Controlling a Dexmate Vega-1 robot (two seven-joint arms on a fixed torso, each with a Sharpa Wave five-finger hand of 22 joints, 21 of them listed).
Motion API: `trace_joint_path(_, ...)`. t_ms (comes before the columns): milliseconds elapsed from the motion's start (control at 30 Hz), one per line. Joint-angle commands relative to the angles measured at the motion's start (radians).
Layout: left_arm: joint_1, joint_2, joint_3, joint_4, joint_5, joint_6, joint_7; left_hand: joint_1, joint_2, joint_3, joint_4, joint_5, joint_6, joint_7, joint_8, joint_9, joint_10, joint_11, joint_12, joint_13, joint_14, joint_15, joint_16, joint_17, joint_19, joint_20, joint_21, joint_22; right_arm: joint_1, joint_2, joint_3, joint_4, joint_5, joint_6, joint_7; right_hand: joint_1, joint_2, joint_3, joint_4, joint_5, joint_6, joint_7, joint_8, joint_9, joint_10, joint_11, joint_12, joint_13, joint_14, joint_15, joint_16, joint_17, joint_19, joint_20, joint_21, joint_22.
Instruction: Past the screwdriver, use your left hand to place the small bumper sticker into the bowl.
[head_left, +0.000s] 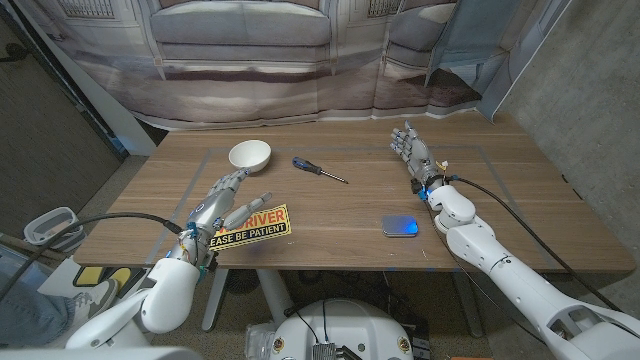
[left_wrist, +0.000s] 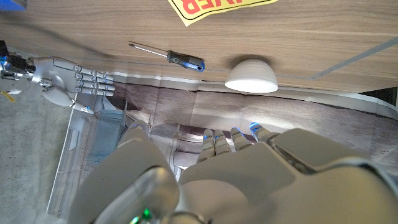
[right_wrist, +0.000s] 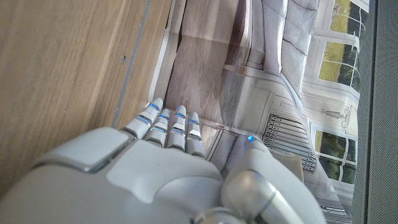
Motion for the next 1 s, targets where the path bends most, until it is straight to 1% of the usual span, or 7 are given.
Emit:
trace_joint_path(33,-0.018,0.032,0.036,-0.019,0.049,0.087,-0.012,0.009,0.001,0.003,-0.008,0.004,-0.003,-0.007,0.001,0.006,-0.009,-0.006,-0.002,0.003,-0.007,-0.014,-0.001,0.002,-0.096,-0.009,-0.004,0.002,-0.021,-0.001,0.003,-0.027,0.003,-0.002,-0.017,0.004,0.009,0.001,-0.004,0.0,0.013,0.0,0.001,0.003,0.01,0.001,-0.001,0.003,0.014,0.001,0.0,0.005,0.011,-0.024,0.001,0.004)
trace_joint_path(200,-0.022,0.044,0.041,-0.022,0.046,0.091,-0.015,0.011,0.002,0.003,-0.009,0.005,-0.001,-0.006,0.001,0.006,-0.01,-0.005,-0.002,0.003,-0.007,-0.015,0.0,0.002,-0.096,-0.008,-0.004,0.002,-0.03,-0.006,0.007,-0.038,0.002,-0.002,-0.026,0.005,0.011,0.001,-0.005,0.0,0.014,-0.001,0.001,0.003,0.013,0.0,-0.001,0.003,0.015,0.002,0.0,0.005,0.013,-0.025,0.001,0.004)
trace_joint_path(300,-0.026,0.053,0.049,-0.031,0.051,0.114,-0.027,0.013,0.002,0.003,-0.01,0.005,-0.001,-0.005,0.001,0.006,-0.009,-0.007,-0.002,0.003,-0.007,-0.015,0.0,0.002,-0.097,-0.008,-0.004,0.002,-0.033,-0.01,0.009,-0.044,0.001,-0.003,-0.028,0.005,0.012,0.001,-0.005,0.0,0.014,-0.001,0.001,0.003,0.012,-0.003,-0.001,0.003,0.016,0.0,0.0,0.005,0.013,-0.025,0.001,0.004)
trace_joint_path(467,-0.021,0.057,0.061,-0.047,0.064,0.137,-0.018,0.016,0.002,0.003,-0.011,0.005,-0.001,-0.007,0.001,0.006,-0.01,-0.006,-0.002,0.003,-0.007,-0.015,0.0,0.002,-0.094,-0.006,-0.002,0.002,-0.034,-0.011,0.013,-0.047,0.006,0.0,-0.027,0.006,0.012,0.001,-0.006,0.0,0.015,-0.001,0.001,0.003,0.014,0.001,-0.001,0.003,0.016,-0.001,0.0,0.005,0.014,-0.024,0.001,0.004)
trace_joint_path(733,-0.011,0.061,0.072,-0.062,0.076,0.161,-0.005,0.022,0.002,0.002,-0.015,0.007,0.002,-0.006,0.001,0.006,-0.009,-0.008,-0.001,0.003,-0.004,-0.014,0.001,0.002,-0.073,0.007,0.006,0.003,-0.028,-0.012,0.014,-0.035,0.009,0.01,-0.01,0.006,0.014,0.001,-0.006,0.0,0.014,-0.002,0.001,0.003,0.014,0.0,-0.001,0.003,0.017,0.001,0.0,0.005,0.014,-0.024,0.001,0.004)
trace_joint_path(833,-0.009,0.063,0.072,-0.061,0.073,0.162,-0.003,0.028,0.001,0.001,-0.019,0.008,0.004,-0.007,0.001,0.007,-0.01,-0.011,-0.001,0.003,0.003,-0.011,0.004,0.003,-0.048,0.042,0.015,0.004,-0.029,-0.01,0.015,-0.037,0.011,0.008,-0.016,0.006,0.014,0.001,-0.006,-0.001,0.014,-0.002,0.0,0.003,0.012,0.0,-0.002,0.003,0.017,0.0,0.0,0.005,0.014,-0.024,0.001,0.004)
trace_joint_path(1000,-0.008,0.066,0.08,-0.063,0.073,0.175,-0.002,0.032,0.001,0.0,-0.021,0.009,0.007,-0.007,0.002,0.007,-0.01,-0.012,-0.001,0.003,0.008,-0.01,0.005,0.003,-0.039,0.05,0.018,0.004,-0.027,-0.011,0.014,-0.032,0.009,0.013,-0.008,0.007,0.015,0.001,-0.006,-0.001,0.014,-0.005,0.0,0.003,0.013,0.0,-0.002,0.003,0.02,-0.002,0.001,0.005,0.015,-0.024,0.002,0.004)
